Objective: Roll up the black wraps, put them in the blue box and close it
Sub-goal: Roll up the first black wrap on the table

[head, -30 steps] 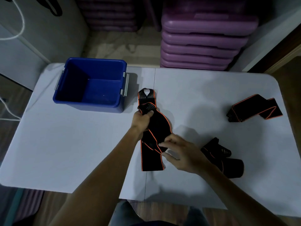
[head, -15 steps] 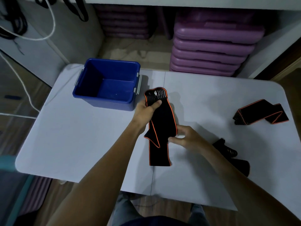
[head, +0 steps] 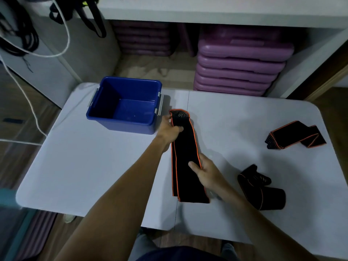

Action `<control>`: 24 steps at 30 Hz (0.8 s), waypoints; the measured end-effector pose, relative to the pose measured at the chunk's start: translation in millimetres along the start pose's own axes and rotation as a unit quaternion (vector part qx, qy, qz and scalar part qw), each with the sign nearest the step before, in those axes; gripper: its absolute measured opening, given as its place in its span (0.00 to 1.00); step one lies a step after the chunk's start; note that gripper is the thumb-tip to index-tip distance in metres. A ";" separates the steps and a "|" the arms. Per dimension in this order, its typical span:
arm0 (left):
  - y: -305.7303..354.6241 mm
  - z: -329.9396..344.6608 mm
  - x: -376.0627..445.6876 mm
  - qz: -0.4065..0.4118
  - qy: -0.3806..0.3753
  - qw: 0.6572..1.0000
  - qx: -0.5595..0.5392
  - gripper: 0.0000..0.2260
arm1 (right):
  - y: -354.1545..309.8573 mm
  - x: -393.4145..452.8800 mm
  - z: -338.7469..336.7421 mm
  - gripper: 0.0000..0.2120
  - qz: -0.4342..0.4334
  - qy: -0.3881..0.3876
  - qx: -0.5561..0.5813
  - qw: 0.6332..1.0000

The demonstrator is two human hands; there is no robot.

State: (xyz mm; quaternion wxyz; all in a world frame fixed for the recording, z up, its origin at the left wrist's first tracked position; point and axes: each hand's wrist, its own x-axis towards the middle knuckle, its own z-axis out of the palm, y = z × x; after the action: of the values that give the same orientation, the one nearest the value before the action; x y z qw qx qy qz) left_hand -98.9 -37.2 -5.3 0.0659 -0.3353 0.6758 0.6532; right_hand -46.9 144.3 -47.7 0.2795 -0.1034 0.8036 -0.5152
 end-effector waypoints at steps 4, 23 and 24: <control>-21.3 -0.7 -11.5 -0.011 -0.027 0.995 0.094 0.34 | 24.8 2.4 17.8 0.09 0.067 -0.003 -0.149 0.987; -40.1 1.6 55.0 -0.019 0.073 0.983 0.168 0.14 | -2.2 129.9 -15.1 0.12 0.068 0.112 -0.134 0.982; -40.7 2.6 59.1 -0.015 0.086 0.983 0.165 0.11 | -3.7 136.8 -12.1 0.12 0.071 0.117 -0.129 0.982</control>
State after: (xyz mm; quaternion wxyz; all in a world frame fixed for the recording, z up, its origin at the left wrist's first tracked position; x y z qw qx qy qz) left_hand -123.1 -53.3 -71.0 0.0718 -0.3847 0.7721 0.5008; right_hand -166.6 89.8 -87.5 0.2033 -0.0203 0.8957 -0.3950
